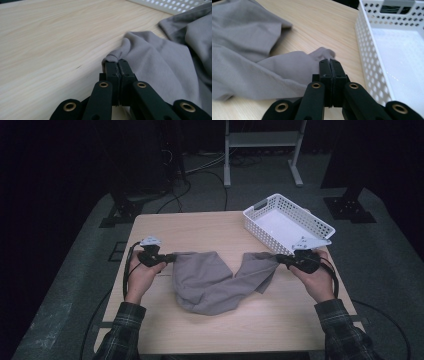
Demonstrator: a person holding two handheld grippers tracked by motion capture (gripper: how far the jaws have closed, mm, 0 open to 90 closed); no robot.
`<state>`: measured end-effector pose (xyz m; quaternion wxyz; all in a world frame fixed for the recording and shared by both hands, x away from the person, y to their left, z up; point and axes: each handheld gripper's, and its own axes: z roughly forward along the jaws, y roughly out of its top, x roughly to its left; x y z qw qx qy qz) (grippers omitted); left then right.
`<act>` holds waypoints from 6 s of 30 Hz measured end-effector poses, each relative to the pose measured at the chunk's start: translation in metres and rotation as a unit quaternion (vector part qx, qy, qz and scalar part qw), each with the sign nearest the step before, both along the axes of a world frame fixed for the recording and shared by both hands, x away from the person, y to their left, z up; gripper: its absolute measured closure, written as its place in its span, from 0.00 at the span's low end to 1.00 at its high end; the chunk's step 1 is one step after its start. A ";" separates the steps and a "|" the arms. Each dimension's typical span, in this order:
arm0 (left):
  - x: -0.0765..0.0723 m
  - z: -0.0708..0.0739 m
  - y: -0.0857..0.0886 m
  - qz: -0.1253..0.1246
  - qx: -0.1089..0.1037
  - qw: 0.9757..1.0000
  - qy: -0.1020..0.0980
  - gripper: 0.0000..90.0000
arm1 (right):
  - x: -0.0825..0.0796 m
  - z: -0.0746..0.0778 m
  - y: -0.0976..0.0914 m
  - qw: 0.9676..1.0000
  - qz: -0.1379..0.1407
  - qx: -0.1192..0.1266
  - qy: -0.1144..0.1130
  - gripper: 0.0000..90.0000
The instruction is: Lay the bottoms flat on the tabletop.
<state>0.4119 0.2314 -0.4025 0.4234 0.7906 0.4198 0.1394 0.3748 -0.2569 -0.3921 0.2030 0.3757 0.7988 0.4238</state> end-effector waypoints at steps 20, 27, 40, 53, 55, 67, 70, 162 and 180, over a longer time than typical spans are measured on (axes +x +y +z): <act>-0.045 -0.027 0.045 0.028 0.033 0.998 0.045 0.98 | -0.026 -0.029 -0.030 0.997 -0.017 -0.050 0.050 0.97; -0.049 -0.031 0.026 -0.002 0.041 0.998 0.052 0.96 | -0.031 -0.020 -0.006 0.999 0.028 -0.039 0.021 0.67; -0.048 -0.044 -0.001 -0.044 0.067 0.993 0.082 0.96 | -0.005 -0.058 0.050 0.988 0.104 -0.087 0.071 0.56; -0.032 -0.056 -0.038 -0.063 0.103 0.988 0.094 0.96 | -0.010 -0.071 0.065 0.980 0.116 -0.118 0.106 0.96; -0.028 -0.056 -0.045 -0.066 0.105 0.988 0.092 0.96 | -0.015 -0.071 0.068 0.979 0.127 -0.113 0.111 0.96; -0.022 -0.039 -0.048 -0.060 0.083 0.993 0.060 0.88 | -0.027 -0.052 0.082 0.980 0.163 -0.070 0.085 0.81; -0.025 -0.025 -0.041 -0.054 0.067 0.995 0.041 0.84 | -0.011 -0.042 0.081 0.986 0.141 -0.049 0.071 0.76; -0.073 -0.052 -0.040 -0.066 0.066 0.991 0.093 0.93 | -0.021 -0.065 0.008 0.987 0.014 -0.103 0.120 0.96; -0.073 -0.009 -0.036 -0.057 0.018 0.998 0.001 0.68 | -0.025 -0.032 0.003 0.999 0.013 -0.026 0.044 0.70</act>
